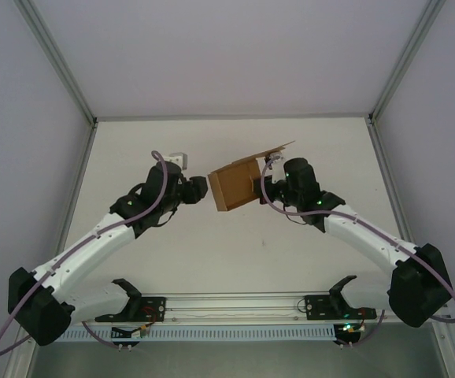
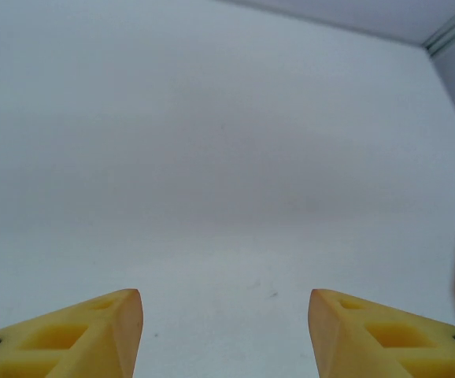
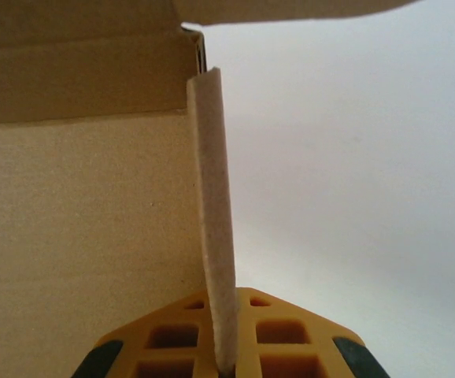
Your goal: Assemble paper box
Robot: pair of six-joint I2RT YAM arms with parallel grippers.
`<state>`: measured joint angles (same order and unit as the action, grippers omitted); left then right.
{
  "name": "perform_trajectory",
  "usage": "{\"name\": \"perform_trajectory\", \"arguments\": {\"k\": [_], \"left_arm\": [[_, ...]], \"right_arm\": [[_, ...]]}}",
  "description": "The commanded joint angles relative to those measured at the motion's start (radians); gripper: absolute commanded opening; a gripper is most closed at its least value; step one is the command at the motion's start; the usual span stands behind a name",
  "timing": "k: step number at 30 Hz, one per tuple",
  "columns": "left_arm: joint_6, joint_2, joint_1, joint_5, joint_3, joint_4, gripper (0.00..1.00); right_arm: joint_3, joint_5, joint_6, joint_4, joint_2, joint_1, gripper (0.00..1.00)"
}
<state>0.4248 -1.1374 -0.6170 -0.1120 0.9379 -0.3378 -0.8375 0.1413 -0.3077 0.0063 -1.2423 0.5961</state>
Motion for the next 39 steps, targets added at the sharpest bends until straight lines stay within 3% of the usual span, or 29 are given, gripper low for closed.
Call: {"name": "perform_trajectory", "arguments": {"k": [1, 7, 13, 18, 22, 25, 27, 31, 35, 37, 39], "left_arm": [[-0.042, -0.045, 0.005, 0.129, -0.013, 0.113, 0.57], [-0.101, -0.109, -0.004, 0.36, 0.016, 0.272, 0.55], [-0.142, -0.145, -0.021, 0.396, 0.067, 0.295, 0.55], [-0.201, -0.189, -0.065, 0.41, 0.124, 0.279, 0.53], [-0.209, -0.204, -0.077, 0.388, 0.143, 0.263, 0.53], [-0.201, -0.2, -0.077, 0.376, 0.129, 0.278, 0.53], [-0.182, -0.196, -0.077, 0.321, 0.124, 0.261, 0.52], [-0.076, -0.202, -0.068, 0.003, 0.139, 0.073, 0.51], [0.119, -0.187, 0.016, -0.146, 0.13, -0.148, 0.53], [0.178, -0.159, 0.059, -0.219, 0.107, -0.228, 0.63], [0.214, -0.131, 0.104, -0.279, 0.083, -0.3, 0.66]], "right_arm": [[-0.008, 0.187, 0.013, 0.111, 0.015, 0.002, 0.0], [-0.038, 0.221, 0.022, 0.105, -0.031, 0.011, 0.0], [-0.074, 0.169, 0.055, 0.033, -0.076, 0.044, 0.0], [-0.166, -0.127, -0.005, -0.13, -0.143, 0.121, 0.0], [-0.204, -0.25, -0.105, -0.201, -0.156, 0.133, 0.02], [-0.265, -0.307, -0.133, -0.303, -0.186, 0.143, 0.08], [-0.278, -0.367, -0.164, -0.337, -0.192, 0.146, 0.0], [-0.27, -0.537, -0.168, -0.387, -0.155, 0.143, 0.0], [-0.352, -0.733, -0.184, -0.621, -0.217, 0.138, 0.0], [-0.37, -0.794, -0.235, -0.707, -0.265, 0.129, 0.0], [-0.358, -0.757, -0.259, -0.721, -0.298, 0.115, 0.0]]}}
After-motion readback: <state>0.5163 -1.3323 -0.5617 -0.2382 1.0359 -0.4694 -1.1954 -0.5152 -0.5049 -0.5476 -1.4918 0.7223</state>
